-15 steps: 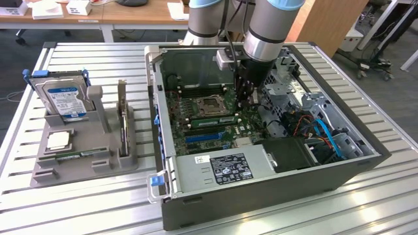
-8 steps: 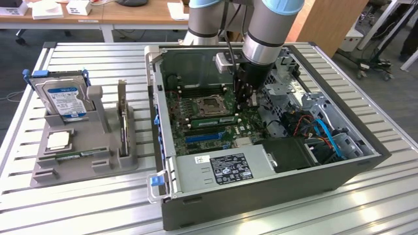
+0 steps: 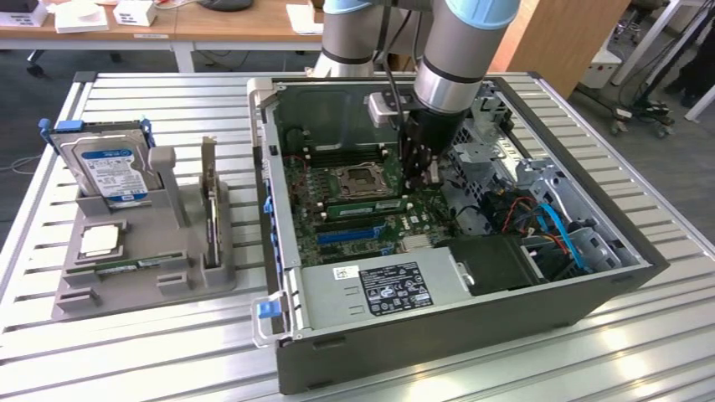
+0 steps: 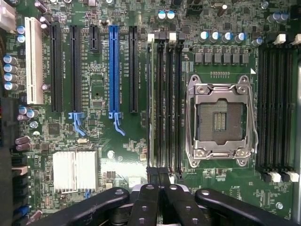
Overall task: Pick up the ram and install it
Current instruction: 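Press down the ram until it locks into place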
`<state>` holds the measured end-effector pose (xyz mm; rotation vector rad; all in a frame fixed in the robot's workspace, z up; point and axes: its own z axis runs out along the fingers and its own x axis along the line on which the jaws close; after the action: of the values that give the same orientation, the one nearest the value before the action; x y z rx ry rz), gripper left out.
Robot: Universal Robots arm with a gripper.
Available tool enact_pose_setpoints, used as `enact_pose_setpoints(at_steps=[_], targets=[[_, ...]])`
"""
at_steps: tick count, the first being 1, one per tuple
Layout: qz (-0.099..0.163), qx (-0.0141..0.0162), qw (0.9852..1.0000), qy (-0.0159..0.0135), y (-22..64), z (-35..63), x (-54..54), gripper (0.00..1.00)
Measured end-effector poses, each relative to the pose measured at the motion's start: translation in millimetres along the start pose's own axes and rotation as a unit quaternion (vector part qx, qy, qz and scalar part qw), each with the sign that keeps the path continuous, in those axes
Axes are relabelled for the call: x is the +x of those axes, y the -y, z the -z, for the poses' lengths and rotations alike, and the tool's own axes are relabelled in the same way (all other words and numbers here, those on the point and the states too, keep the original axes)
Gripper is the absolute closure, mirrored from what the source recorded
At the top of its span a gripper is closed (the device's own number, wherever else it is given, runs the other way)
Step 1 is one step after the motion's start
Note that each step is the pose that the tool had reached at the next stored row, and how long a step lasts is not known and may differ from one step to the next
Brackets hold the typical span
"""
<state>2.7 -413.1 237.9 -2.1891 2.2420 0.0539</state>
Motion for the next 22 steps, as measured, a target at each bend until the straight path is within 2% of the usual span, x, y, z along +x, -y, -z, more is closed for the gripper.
enact_pose_setpoints(at_steps=[22], targets=[[0.0, -0.0001, 1.0, -0.0002, 0.1, -6.8, 0.3, 0.9]])
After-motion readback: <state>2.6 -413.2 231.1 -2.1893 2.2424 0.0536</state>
